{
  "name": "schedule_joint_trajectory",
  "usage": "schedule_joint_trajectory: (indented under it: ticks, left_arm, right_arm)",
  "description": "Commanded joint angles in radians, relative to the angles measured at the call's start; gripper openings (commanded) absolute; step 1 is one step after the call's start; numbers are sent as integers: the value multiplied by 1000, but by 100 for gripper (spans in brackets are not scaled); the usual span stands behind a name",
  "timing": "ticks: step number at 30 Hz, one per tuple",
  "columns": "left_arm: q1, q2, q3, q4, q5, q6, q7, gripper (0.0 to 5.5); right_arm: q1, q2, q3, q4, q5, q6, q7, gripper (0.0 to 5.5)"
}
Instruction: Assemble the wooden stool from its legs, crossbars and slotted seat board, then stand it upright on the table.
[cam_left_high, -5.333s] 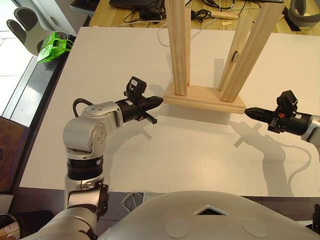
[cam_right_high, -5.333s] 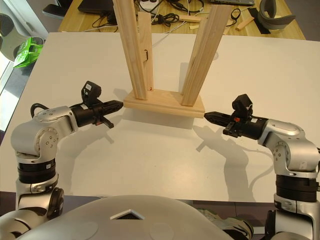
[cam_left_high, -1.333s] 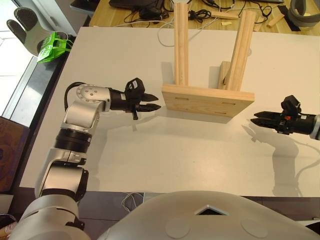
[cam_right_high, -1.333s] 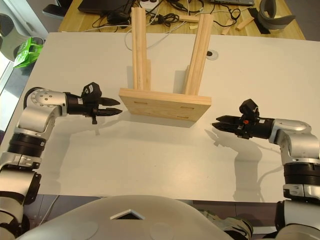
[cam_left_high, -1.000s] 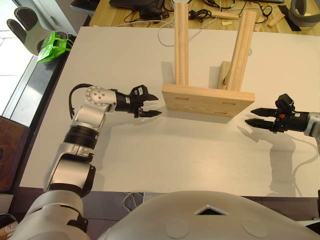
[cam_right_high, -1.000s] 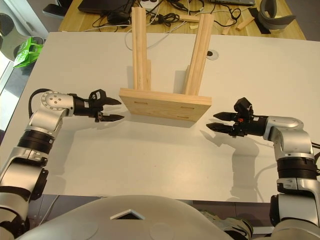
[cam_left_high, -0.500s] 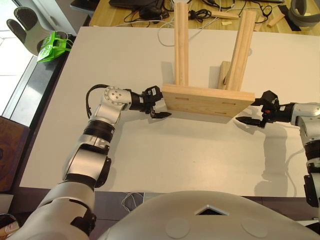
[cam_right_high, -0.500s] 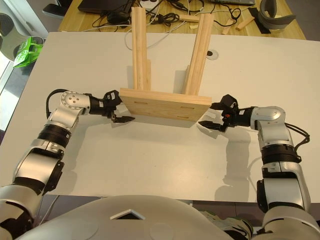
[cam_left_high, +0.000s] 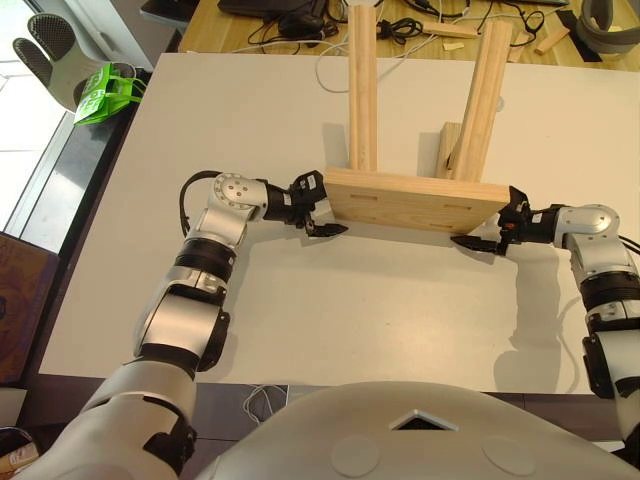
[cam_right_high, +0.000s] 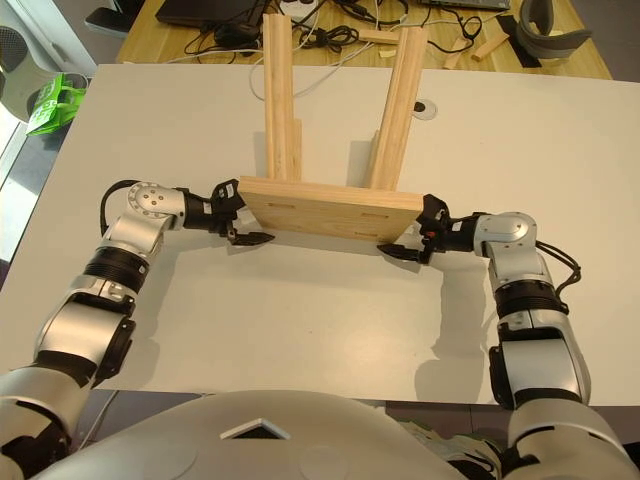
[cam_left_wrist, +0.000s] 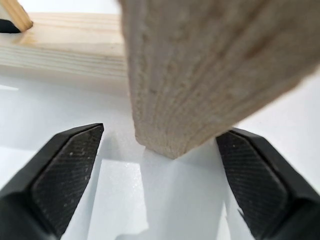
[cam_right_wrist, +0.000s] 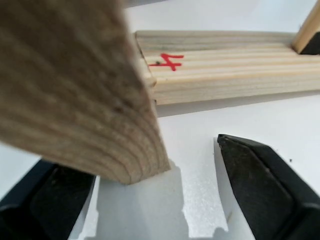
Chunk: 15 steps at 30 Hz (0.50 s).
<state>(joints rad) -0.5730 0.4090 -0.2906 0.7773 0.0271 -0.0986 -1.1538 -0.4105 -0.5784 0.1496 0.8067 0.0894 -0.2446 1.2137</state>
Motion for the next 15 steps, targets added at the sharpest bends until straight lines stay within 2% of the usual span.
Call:
schedule_joint_trajectory:
  ticks: [1, 6, 11, 15]
  left_arm:
    - [1, -14, 16, 0, -14, 9, -7, 409]
    - [11, -31, 35, -20, -34, 12, -6, 409]
    - [11, -36, 51, -20, -41, 32, -8, 413]
    - [15, -30, 56, -22, -38, 44, -8, 352]
  right_arm:
    - [-31, 27, -3, 34, -21, -53, -21, 422]
    - [-50, 37, -7, 57, -19, -62, -15, 422]
    - [-45, 43, -13, 46, -11, -53, -5, 359]
    - [-45, 48, -20, 39, 0, -38, 3, 293]
